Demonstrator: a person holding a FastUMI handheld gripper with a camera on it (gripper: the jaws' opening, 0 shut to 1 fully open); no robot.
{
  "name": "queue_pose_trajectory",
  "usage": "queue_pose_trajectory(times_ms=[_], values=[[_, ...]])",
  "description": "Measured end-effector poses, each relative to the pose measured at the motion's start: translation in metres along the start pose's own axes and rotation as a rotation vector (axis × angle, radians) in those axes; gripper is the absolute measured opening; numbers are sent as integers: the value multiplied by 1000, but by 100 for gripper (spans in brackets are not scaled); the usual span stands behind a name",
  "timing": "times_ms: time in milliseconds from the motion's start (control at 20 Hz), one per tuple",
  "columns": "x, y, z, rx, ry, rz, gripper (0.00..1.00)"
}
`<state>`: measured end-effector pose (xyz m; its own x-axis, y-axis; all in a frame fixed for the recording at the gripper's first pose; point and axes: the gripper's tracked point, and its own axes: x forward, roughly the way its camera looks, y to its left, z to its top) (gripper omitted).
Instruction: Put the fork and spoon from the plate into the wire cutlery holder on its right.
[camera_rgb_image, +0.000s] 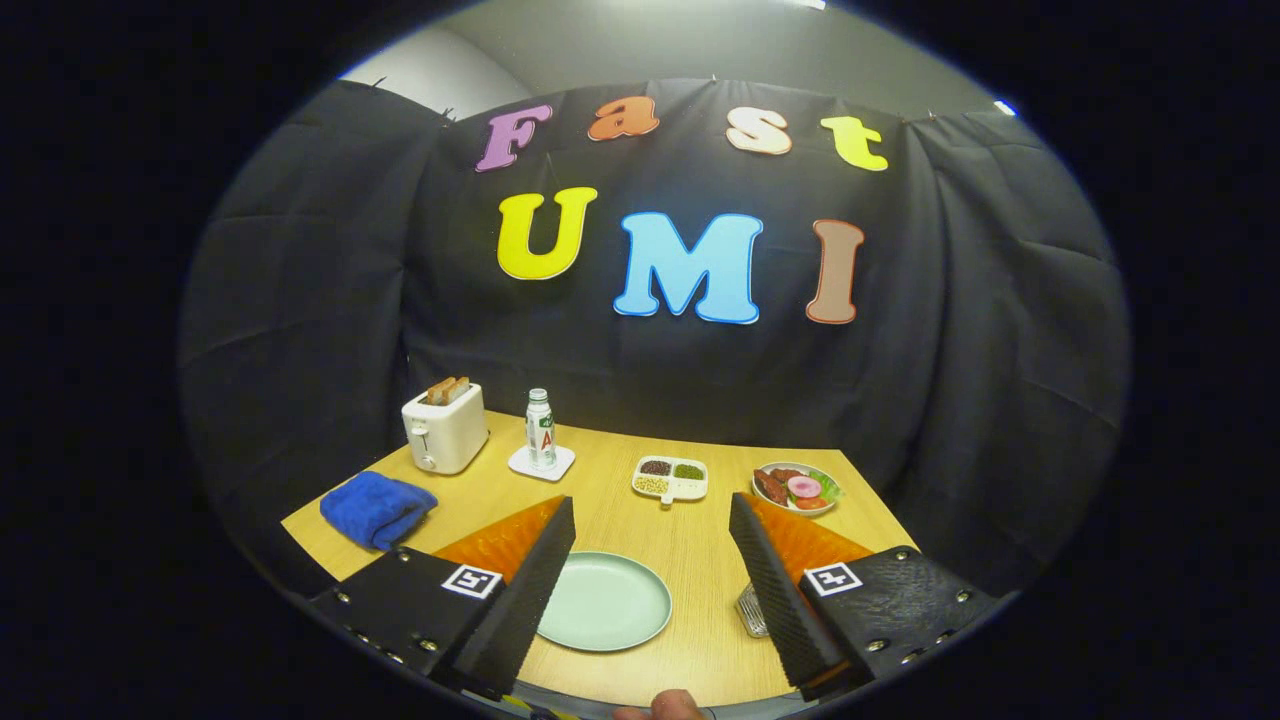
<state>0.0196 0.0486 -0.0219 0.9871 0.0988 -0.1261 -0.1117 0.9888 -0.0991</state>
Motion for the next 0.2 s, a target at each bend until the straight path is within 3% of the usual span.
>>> queue_pose_trajectory(times_ms=[200], values=[[2, 29, -8, -5, -19, 37, 95]])
